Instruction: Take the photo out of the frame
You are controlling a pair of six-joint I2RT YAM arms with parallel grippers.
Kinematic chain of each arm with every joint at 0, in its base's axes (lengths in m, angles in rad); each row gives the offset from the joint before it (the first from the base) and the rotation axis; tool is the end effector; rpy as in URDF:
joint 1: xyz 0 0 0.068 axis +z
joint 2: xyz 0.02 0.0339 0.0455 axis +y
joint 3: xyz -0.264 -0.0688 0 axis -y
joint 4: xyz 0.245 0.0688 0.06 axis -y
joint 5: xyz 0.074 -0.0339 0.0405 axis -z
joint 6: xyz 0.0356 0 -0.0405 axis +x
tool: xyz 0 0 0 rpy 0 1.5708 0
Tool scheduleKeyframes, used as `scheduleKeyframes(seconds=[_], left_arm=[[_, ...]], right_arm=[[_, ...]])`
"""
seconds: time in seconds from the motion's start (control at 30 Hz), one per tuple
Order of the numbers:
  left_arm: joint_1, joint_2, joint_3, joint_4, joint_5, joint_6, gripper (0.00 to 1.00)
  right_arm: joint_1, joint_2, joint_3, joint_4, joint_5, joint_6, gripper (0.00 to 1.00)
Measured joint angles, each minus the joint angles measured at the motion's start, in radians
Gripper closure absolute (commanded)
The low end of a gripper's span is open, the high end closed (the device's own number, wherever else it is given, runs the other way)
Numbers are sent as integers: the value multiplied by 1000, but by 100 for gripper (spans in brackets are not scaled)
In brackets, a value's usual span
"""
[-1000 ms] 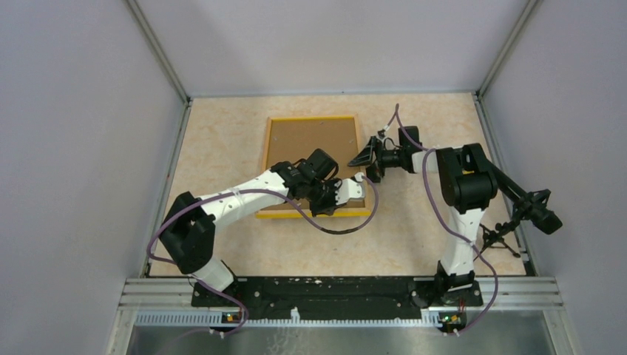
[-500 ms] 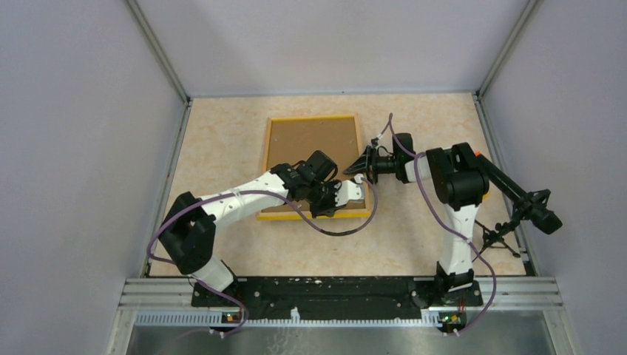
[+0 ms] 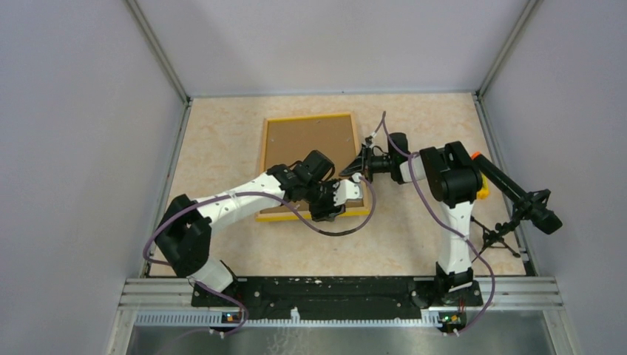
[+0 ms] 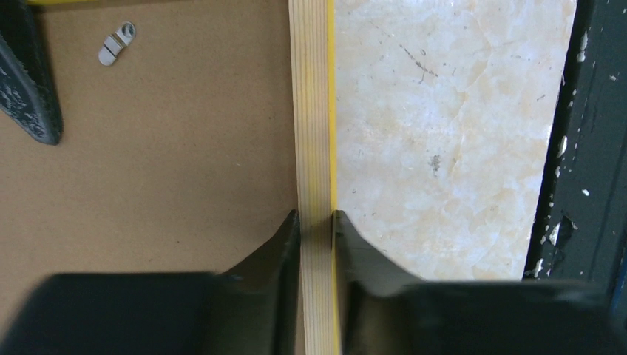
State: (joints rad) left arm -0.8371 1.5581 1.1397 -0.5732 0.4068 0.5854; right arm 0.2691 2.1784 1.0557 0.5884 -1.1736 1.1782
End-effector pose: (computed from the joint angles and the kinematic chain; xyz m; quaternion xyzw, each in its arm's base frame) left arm 0.2060 -0.2495 0.2435 0.6564 0.6734 -0.2272 0.2532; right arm 0.3831 0.1397 0.0907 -0.0712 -0.7703 -0.6336 0.0094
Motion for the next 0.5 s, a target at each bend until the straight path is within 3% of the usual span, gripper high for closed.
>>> scheduleKeyframes(seconds=[0.13,0.27,0.37,0.5], left_arm=[[51,-45,1,-8,49,-14,16],[216,-61,66,-66,129,-63,3],[327,-57,182,-129,150,-93,1],[371,-67,278,-152,127,-134,1]], right_arm=[[8,0,39,-60,4,-45,100],[9,-4,62,-116,11,-79,100],[10,-24,94,-230,35,-144,100],[12,-59,190,-482,90,-314,100]])
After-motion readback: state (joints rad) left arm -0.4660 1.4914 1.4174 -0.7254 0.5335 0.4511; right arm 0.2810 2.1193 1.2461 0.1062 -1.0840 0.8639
